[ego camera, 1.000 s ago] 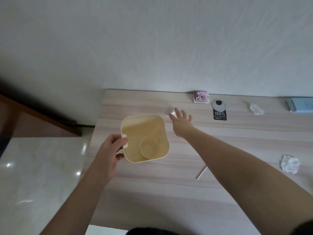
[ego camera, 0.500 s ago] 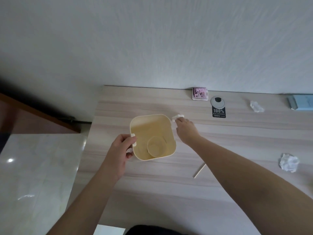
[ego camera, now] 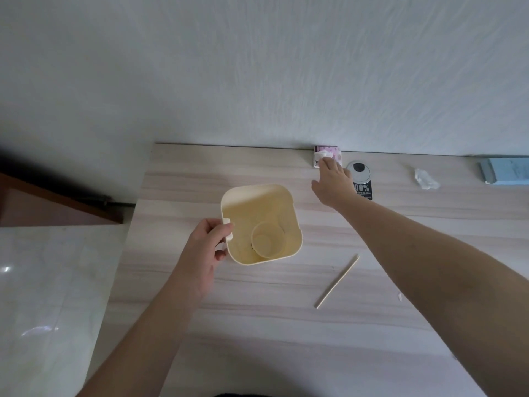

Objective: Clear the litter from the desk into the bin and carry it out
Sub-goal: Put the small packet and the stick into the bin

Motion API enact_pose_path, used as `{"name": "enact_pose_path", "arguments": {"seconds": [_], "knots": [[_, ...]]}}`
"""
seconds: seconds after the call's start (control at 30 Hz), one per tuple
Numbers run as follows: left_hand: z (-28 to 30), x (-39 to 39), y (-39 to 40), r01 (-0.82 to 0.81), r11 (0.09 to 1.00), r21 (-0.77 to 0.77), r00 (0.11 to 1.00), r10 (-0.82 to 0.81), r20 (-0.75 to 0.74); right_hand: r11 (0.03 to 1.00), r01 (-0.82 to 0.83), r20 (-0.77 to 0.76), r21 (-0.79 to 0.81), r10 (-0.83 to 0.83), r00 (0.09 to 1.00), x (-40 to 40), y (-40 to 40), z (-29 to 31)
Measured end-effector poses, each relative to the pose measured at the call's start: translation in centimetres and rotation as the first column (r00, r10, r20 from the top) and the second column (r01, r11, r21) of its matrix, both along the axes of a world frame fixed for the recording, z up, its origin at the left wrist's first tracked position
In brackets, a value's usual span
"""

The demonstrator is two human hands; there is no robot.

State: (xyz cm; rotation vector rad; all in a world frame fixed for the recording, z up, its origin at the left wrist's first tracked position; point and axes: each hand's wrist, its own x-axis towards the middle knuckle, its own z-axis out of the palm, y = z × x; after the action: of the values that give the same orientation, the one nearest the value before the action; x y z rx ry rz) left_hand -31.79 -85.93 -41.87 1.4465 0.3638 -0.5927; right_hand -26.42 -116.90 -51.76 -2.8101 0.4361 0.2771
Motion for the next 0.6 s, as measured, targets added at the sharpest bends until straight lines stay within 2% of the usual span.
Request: {"name": "enact_pose_path", "arguments": {"seconds": [0.17,0.27,0.47,0.6], "knots": [[-0.5,0.8,-0.6,-0.019,1.000,0.020,1.000,0.019,-0.003,0.999,-0.046,-0.043,-0.001,0.046,0.998,1.8,-1.1,-1.3],[-0.6,1.1,-0.8,-0.025,0.999,0.027,1.000,0.025,-0.001,0.997,-0.074,-0.018,0.003,0.074,0.997,2.2,-1.4,-1.8],[-0.5,1.4,-1.1,-0.029,0.999,0.036,1.000,0.029,0.006,0.958,-0.175,-0.059,-0.228,0.166,0.984,3.3,-1.4,-1.6],[-0.5,1.1,-1.0,-0.013,0.999,0.038,1.000,0.013,0.008,0.893,-0.257,-0.042,-0.368,0.260,0.965,4.1,-2.4,-1.4]]}}
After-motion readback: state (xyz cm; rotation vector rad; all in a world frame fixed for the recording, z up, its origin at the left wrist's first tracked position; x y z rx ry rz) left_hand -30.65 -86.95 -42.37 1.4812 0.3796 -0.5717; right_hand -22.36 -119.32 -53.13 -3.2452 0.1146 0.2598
